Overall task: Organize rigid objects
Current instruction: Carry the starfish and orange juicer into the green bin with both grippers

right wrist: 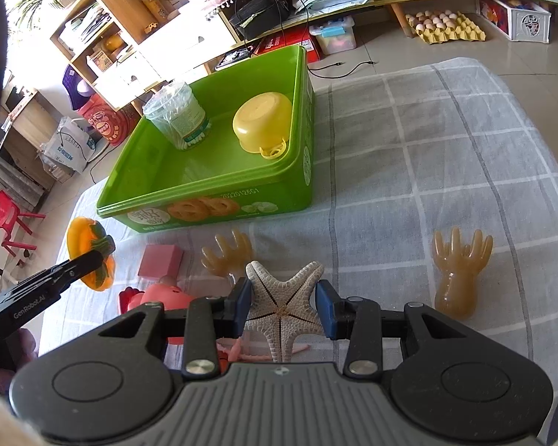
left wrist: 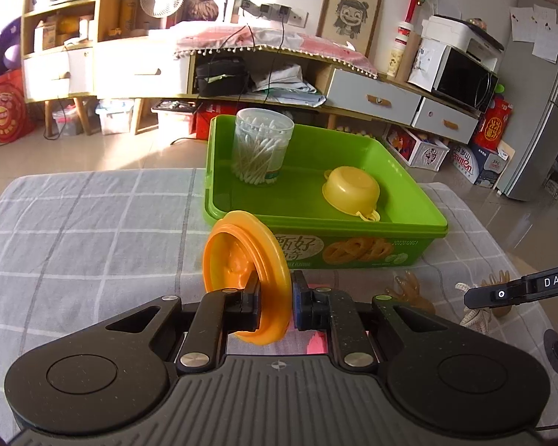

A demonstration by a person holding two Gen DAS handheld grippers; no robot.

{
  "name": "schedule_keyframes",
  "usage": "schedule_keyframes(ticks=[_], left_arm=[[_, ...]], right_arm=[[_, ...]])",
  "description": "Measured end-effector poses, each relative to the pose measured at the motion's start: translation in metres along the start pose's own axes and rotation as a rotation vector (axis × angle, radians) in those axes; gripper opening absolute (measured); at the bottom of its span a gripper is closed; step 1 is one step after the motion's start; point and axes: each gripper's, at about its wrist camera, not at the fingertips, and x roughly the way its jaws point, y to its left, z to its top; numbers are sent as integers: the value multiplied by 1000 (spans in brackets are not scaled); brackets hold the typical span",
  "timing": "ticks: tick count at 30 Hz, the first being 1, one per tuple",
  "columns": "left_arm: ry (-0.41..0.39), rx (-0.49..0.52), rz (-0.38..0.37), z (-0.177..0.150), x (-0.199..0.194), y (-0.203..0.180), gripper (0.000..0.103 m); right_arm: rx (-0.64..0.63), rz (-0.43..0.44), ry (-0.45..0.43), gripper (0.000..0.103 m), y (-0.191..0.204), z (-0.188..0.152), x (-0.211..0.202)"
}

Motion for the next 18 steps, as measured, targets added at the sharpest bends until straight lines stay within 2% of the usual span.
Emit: schedule_keyframes(ticks=[8,18], left_arm=[[-25,-93,-56,9,-17,4,13],[-60,-112,-114,25,-25,-8,13]], right_arm=[[32,30,-35,12,6,8,-8],[63,91,-116,13,21,25,-27]])
